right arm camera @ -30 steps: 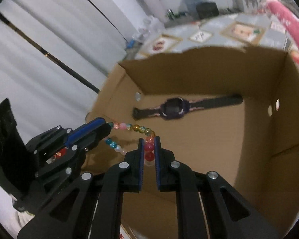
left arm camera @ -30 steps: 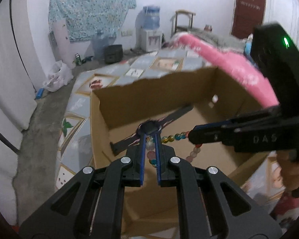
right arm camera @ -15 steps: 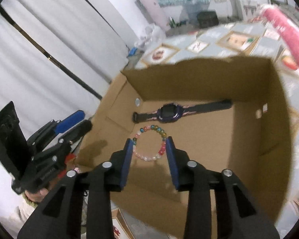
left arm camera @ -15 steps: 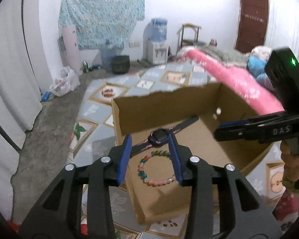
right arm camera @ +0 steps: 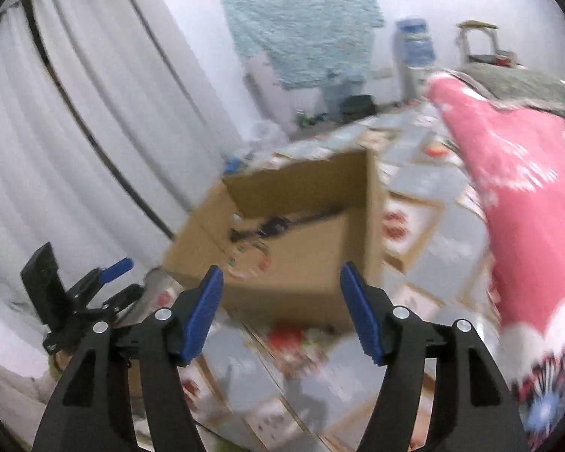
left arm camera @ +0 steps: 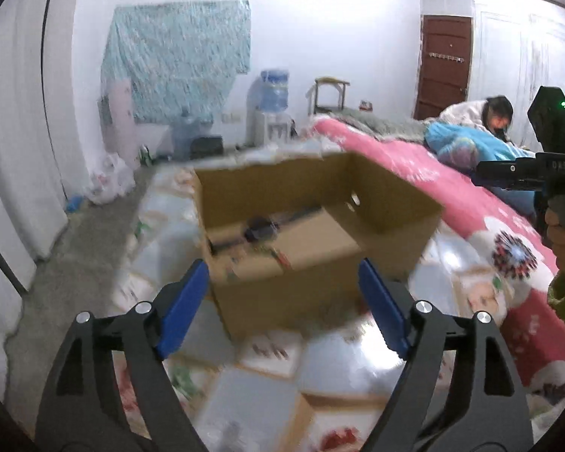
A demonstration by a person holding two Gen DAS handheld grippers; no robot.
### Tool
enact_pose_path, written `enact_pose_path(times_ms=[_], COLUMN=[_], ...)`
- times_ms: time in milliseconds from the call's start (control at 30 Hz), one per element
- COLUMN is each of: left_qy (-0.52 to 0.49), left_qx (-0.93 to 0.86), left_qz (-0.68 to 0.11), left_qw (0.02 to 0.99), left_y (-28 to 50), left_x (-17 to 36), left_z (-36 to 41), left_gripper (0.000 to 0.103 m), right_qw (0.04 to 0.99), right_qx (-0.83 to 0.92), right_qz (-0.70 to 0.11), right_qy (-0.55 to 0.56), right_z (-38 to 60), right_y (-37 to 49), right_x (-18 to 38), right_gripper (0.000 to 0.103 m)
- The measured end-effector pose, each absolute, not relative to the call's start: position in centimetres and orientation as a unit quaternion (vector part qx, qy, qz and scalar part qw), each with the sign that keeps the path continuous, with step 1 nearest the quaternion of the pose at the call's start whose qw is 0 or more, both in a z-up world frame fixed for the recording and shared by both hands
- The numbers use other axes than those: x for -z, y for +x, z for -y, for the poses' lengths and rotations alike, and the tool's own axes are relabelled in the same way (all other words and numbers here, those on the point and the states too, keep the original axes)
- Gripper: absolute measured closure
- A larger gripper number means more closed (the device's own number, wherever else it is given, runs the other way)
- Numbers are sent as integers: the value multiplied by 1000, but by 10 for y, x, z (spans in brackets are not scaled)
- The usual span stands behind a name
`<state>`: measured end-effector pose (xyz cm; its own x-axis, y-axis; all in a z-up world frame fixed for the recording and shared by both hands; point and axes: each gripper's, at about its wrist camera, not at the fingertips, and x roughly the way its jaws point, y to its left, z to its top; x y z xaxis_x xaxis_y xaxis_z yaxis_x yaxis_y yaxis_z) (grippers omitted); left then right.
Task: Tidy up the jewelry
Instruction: 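Open the left tool to drop the bracelet and withdraw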
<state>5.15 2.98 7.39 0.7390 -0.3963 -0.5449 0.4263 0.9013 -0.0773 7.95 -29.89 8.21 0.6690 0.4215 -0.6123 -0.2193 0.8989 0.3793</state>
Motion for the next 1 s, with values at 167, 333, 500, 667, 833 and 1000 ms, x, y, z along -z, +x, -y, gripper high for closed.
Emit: enact_pose_path(times_ms=[167,333,500,667,833,1000], left_qy=[9,31,108,118,94,115], left_qx=[213,220,192,173,176,180], left_qz=[-360,-382,-385,-389,-396,-389], left_qw=[908,897,896,897,896,896], left_y=[46,46,50,57,62,61], left_x=[-21,5,18,20,22,27], left_z=[-18,-3,19,23,21,30], left_gripper=[24,24,24,24,24,24], right_qw=[900,882,885,891,878,858], right_qx=[-107,-90,-74,-62,-79,-76], right_qz=[-408,-444,-451,-447,-469,-502], right_qy=[109,133,86,51,57,75], right_z=[293,283,262,256,253,244], right_y=[57,46,43,50,68,86], right_x=[-29,13,24,24,32,44], right_gripper=[40,40,40,55,67,75])
